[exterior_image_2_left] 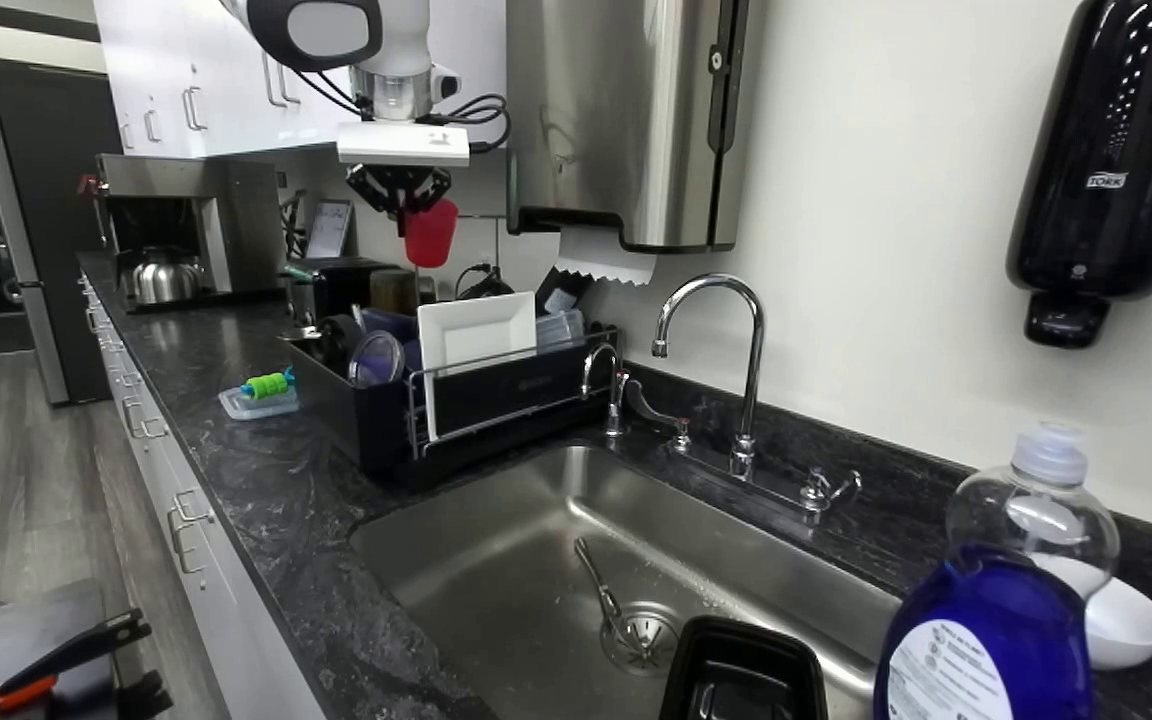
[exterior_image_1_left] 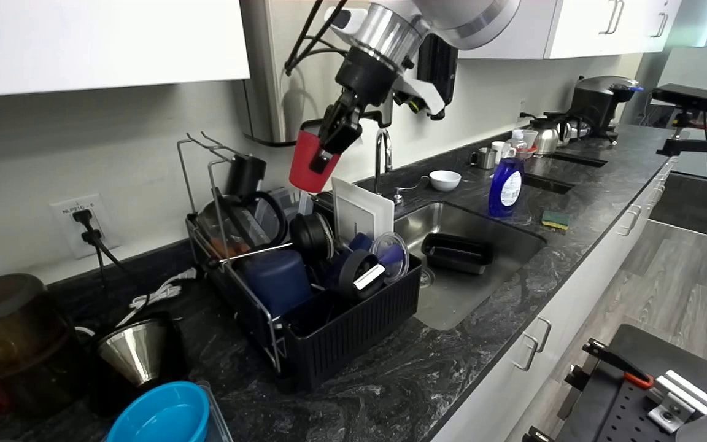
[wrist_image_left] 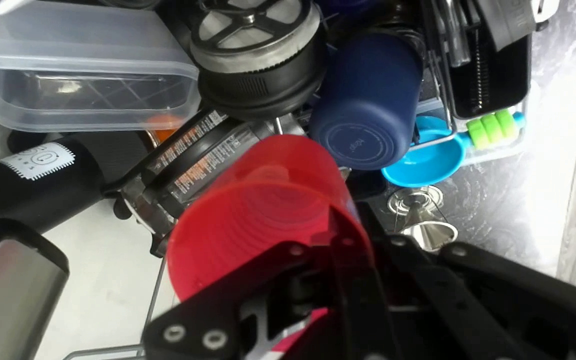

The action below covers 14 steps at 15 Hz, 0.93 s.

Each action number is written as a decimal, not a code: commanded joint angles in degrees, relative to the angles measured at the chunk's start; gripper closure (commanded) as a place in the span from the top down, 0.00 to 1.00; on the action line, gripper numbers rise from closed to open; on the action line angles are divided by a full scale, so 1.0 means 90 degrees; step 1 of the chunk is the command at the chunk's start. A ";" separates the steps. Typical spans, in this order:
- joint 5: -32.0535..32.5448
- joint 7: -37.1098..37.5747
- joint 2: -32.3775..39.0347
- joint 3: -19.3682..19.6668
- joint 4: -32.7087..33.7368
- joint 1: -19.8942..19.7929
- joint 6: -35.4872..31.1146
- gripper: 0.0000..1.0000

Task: Pick up the red cup from the sink and put it in the dish rack.

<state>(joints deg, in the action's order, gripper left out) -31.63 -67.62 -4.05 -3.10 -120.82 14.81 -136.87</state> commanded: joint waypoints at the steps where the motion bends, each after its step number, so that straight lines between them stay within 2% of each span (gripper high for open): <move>1: 0.0617 0.0263 0.0247 -0.0267 0.0243 -0.0179 -0.0071 0.01; 7: 0.1282 0.0866 0.0408 -0.0357 0.0491 -0.0249 0.0438 0.01; 14: 0.1527 0.1058 0.0457 -0.0420 0.0532 -0.0269 0.1048 0.01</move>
<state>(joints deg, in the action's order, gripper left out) -19.44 -59.22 -0.92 -5.38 -117.58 13.88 -130.55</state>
